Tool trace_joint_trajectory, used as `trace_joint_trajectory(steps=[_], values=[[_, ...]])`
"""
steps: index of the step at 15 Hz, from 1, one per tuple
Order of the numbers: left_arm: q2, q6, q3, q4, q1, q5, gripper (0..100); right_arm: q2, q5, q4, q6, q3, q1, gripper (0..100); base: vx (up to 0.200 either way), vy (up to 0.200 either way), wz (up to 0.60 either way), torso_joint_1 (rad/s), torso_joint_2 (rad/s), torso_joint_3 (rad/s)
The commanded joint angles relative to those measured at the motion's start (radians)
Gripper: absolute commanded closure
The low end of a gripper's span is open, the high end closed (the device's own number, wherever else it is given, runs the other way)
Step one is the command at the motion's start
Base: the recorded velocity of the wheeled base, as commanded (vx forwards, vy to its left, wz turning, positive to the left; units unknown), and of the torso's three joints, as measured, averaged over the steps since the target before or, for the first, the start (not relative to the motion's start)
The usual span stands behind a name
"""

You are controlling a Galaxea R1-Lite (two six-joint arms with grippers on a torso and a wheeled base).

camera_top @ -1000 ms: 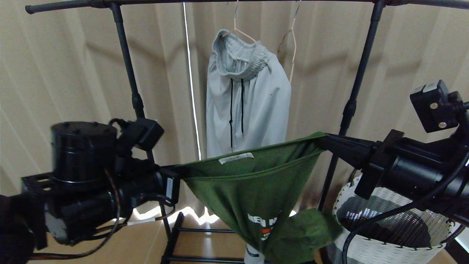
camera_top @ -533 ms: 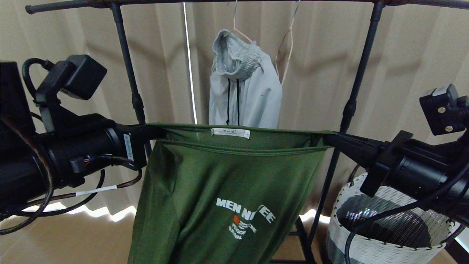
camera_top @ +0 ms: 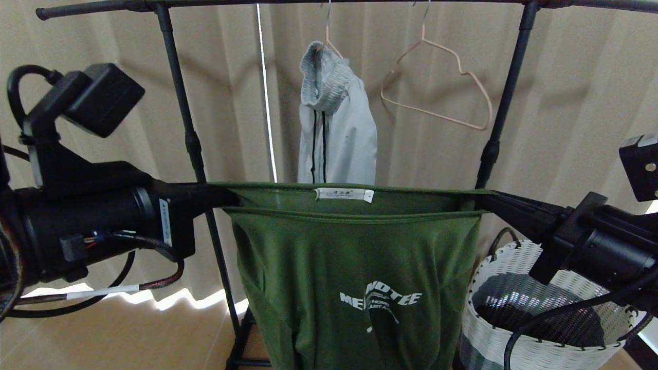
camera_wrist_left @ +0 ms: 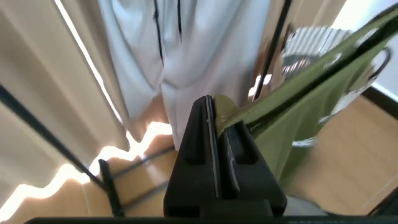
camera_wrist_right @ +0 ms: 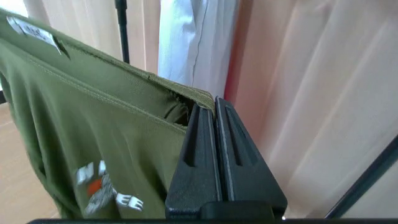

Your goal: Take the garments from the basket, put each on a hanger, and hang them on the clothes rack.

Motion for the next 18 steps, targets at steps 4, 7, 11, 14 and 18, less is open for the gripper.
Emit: trace_joint_trajectory(steps=[4, 7, 11, 14, 18], values=[[0.014, 0.001, -0.070, -0.072, -0.007, -0.005, 100, -0.003, 0.003, -0.001, 0.000, -0.032, -0.001, 100, 0.000, 0.000, 0.00, 0.000, 0.00, 0.000], [0.023, 0.018, -0.082, -0.088, -0.016, -0.004, 100, 0.008, 0.007, -0.001, 0.004, -0.119, -0.001, 100, 0.000, 0.000, 0.00, 0.000, 0.00, 0.000], [-0.009, 0.050, -0.081, -0.024, -0.015, 0.004, 100, 0.106, 0.009, -0.003, 0.004, -0.279, -0.001, 100, 0.000, 0.000, 0.00, 0.000, 0.00, 0.000], [-0.059, 0.050, -0.081, 0.001, -0.021, -0.002, 100, 0.152, 0.009, -0.009, 0.006, -0.348, -0.001, 100, 0.000, 0.000, 0.00, 0.000, 0.00, 0.000], [-0.108, 0.043, -0.070, 0.056, -0.099, -0.004, 100, 0.218, 0.056, -0.108, 0.006, -0.354, -0.001, 100, 0.000, 0.000, 0.00, 0.000, 0.00, 0.000]])
